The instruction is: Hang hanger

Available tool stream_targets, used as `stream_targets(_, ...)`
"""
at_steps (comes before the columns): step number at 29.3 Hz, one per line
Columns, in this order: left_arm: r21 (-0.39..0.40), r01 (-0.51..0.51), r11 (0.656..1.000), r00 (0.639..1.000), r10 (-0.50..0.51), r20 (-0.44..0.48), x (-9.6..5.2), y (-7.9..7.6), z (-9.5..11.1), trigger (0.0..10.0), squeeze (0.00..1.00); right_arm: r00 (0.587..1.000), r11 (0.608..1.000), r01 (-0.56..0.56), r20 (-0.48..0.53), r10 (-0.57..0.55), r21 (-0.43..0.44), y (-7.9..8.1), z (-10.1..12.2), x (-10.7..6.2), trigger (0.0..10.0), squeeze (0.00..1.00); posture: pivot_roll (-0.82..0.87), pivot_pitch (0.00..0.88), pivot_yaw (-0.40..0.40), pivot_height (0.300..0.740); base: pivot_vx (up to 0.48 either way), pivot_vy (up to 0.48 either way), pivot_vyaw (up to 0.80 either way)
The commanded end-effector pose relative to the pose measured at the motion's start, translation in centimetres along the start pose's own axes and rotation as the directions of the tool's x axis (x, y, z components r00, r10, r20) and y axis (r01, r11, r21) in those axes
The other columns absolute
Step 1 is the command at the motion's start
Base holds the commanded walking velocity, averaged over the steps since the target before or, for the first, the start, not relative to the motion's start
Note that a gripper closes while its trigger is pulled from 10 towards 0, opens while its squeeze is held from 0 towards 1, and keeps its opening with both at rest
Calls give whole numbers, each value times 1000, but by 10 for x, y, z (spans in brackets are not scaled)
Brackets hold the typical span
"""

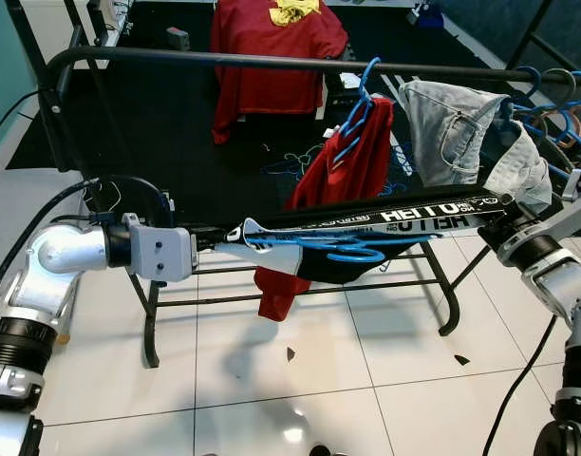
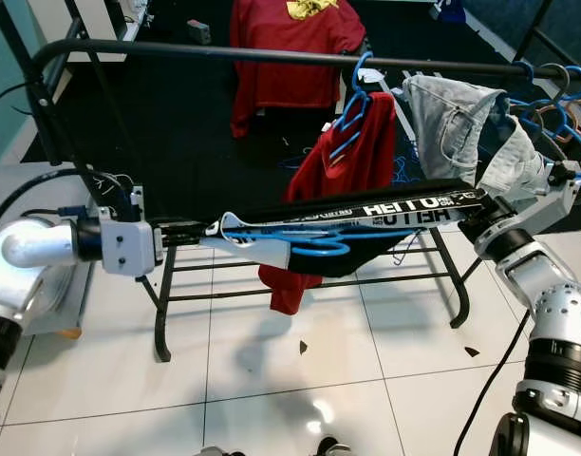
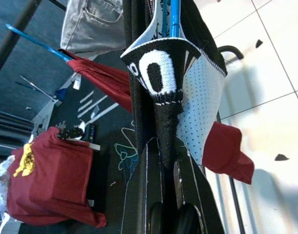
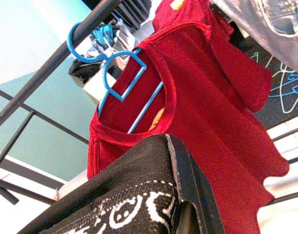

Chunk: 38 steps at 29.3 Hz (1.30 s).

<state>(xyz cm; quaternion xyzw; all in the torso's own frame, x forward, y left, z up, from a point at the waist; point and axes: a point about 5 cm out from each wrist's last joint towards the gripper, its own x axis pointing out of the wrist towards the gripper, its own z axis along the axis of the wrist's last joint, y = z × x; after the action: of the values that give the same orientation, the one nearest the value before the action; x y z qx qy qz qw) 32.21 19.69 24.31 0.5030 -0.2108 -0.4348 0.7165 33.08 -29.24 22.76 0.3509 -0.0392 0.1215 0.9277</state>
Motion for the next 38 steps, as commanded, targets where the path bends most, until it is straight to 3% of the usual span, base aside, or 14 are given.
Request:
stream_targets(1,-2,-2,1000,999,2,-50,-12,3,-6,9059,0,999,1000,29,15,-29,-3,-6,3,-8,0,0,46,211,-50,740,0,0,0)
stream_targets(10,29,-4,1000,991,0,132,-3,11,18,8902,0,998,998,61,-7,-62,-16,-12,-2,-8,0,0,51,214,-53,740,0,0,0)
stream_targets(21,37,-13,999,989,7,147,-1,14,20,8784,0,998,998,63,-19,-63,-18,-11,-6,-10,0,0,50,213,-49,740,0,0,0)
stream_targets(29,66,15,998,996,-21,82,-2,10,12,8196,0,998,998,57,-16,-57,-22,-8,-4,-9,0,0,49,212,-48,740,0,0,0)
stream_targets(34,85,-55,995,997,60,-51,-7,18,-3,7843,0,1000,999,27,-8,-27,-29,0,1,-7,0,0,45,204,-49,740,0,0,0)
stream_targets(35,92,-81,992,993,89,-80,-8,21,-6,9961,0,1000,999,21,-7,-21,-31,1,2,-6,0,0,45,204,-49,740,0,0,0)
stream_targets(38,96,-97,991,990,106,-94,-9,23,-7,9961,0,1000,999,18,-6,-18,-32,2,2,-6,0,0,45,204,-49,740,0,0,0)
